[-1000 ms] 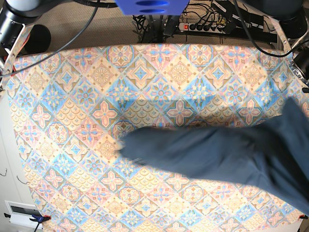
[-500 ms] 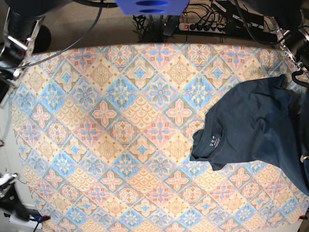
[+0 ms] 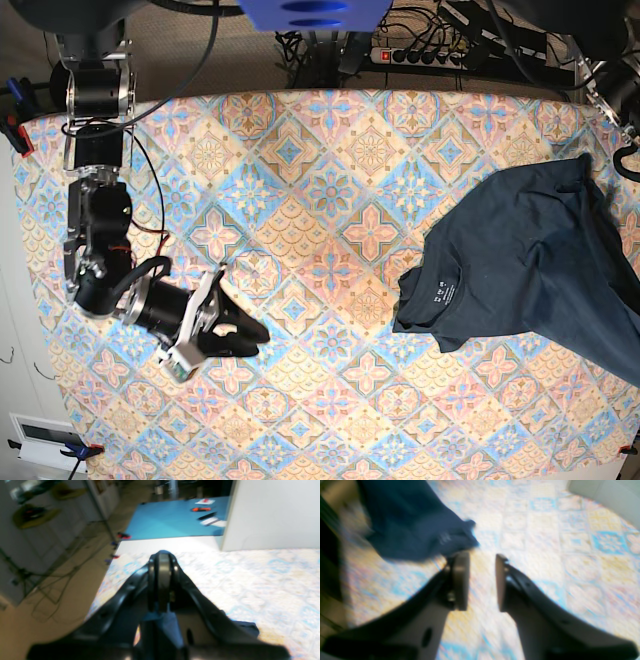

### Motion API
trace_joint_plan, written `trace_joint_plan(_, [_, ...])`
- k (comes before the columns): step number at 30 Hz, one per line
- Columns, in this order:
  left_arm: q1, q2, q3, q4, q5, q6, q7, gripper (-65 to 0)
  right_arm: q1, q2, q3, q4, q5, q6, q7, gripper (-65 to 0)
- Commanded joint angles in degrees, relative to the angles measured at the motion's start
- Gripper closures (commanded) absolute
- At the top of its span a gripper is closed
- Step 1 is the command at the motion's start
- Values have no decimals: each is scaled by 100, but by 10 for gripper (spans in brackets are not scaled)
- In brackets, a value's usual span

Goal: Layout the t-shirt on the table in an organized manner, then fold the t-shirt properly
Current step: 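Release the shirt and move the right gripper back toward it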

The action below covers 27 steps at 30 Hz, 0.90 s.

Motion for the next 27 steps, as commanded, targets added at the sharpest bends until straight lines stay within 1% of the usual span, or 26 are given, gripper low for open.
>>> trace_joint_plan(1, [-19, -146, -173, 27, 172, 27, -143, 0, -38, 94, -222, 217, -311, 17, 73, -201])
trace_joint_plan(3, [174, -129, -287, 27, 497, 27, -143, 0, -240, 41, -855, 489, -1208, 17, 100, -228])
trace_joint_plan(4, [315, -129, -305, 27, 673, 27, -143, 0, -284, -11, -1110, 586, -1551, 17, 100, -232])
trace_joint_plan(7, [728, -129, -314, 19, 1262, 27, -143, 0, -319, -187, -1858, 814, -2500, 17, 100, -232])
trace_joint_plan(8, [930, -111, -314, -8, 1543, 27, -143, 0, -328, -266, -2148, 850, -2834, 17, 117, -232])
trace_joint_plan(10, [1431, -111, -314, -113, 2009, 27, -160, 0, -416, -337, -2701, 885, -3388, 17, 284, -232])
trace_joint_plan(11, [1677, -94, -314, -166, 2211, 27, -239, 0, -486, -337, -2939, 885, -3643, 17, 390, -232])
trace_joint_plan(13, [2284, 109, -314, -219, 2580, 27, -547, 0, -592, -346, -3326, 867, -4109, 17, 557, -232])
trace_joint_plan(16, [2961, 381, -314, -219, 3126, 27, -1092, 0, -697, -390, -3721, 814, -4619, 17, 662, -232])
trace_joint_plan(18, [3383, 619, -305, -219, 3547, 27, -1452, 0, -697, -627, -3994, 779, -5050, 17, 776, -232])
trace_joint_plan(20, [3682, 909, -287, -219, 3820, 27, -1743, 0, -688, -899, -4231, 674, -5551, 17, 908, -232])
trace_joint_plan(22, [3875, 1067, -279, -219, 3926, 27, -1874, 0, -697, -1058, -4398, 480, -5911, 17, 996, -232])
trace_joint_plan(24, [4051, 1164, -270, -219, 3890, 27, -1892, 0, -697, -1225, -4504, 199, -6228, 17, 1093, -232])
trace_joint_plan(27, [4209, 1348, -112, -219, 3873, 27, -1892, 0, -688, -1532, -4556, -188, -6527, 17, 1260, -232])
